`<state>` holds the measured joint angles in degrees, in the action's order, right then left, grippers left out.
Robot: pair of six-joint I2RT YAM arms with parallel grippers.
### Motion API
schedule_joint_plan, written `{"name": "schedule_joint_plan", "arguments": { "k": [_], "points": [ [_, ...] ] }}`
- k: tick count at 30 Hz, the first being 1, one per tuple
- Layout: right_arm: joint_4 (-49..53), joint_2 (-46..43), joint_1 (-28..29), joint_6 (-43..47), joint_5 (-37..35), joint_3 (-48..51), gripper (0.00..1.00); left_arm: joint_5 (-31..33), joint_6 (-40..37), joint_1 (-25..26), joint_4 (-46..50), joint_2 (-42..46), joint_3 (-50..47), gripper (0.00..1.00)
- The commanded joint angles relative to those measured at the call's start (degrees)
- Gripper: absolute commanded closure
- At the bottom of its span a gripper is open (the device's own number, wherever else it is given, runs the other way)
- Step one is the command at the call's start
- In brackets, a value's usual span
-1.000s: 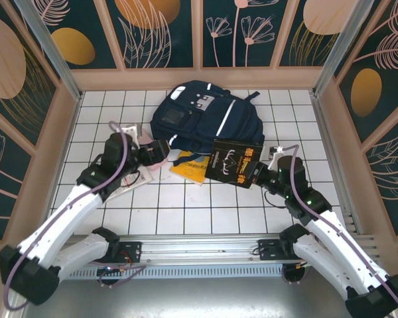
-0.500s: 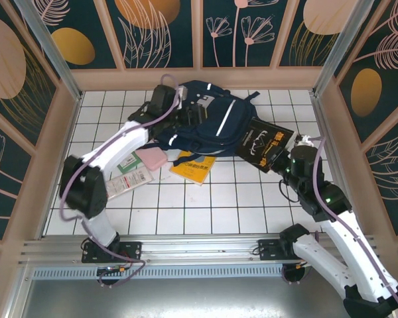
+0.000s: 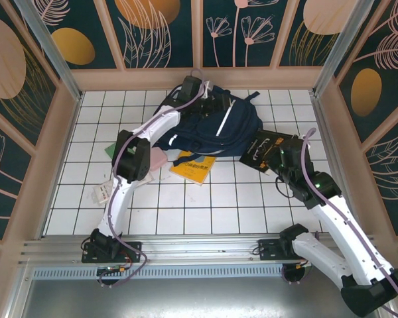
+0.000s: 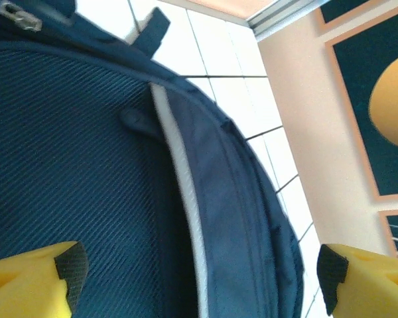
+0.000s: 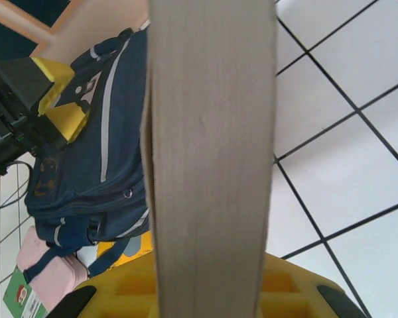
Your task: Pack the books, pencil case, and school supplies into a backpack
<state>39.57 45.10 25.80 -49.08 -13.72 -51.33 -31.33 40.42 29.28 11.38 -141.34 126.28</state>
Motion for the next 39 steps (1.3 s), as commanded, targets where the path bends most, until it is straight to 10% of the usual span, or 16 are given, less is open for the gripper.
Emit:
{"name": "schedule_joint_plan", "arguments": {
  "k": [1,21,39],
  "points": [
    [-2.83,-0.81,-0.45,-2.91,-3.41,-5.21,1.00,-3.91,4.55,0.32,-0.08,-3.55,6.68,0.10],
    [-16.53,1.61,-3.81,5.37,2.15,3.16,1.00,-10.59,11.21,1.91,-6.48,-3.32,-3.34,0.15],
    [-22.60,3.06,-7.60,10.86,2.20,8.44,1.00,-6.19,4.99,2.88,-1.83,-5.51,-0.57,0.70]
  ]
}}
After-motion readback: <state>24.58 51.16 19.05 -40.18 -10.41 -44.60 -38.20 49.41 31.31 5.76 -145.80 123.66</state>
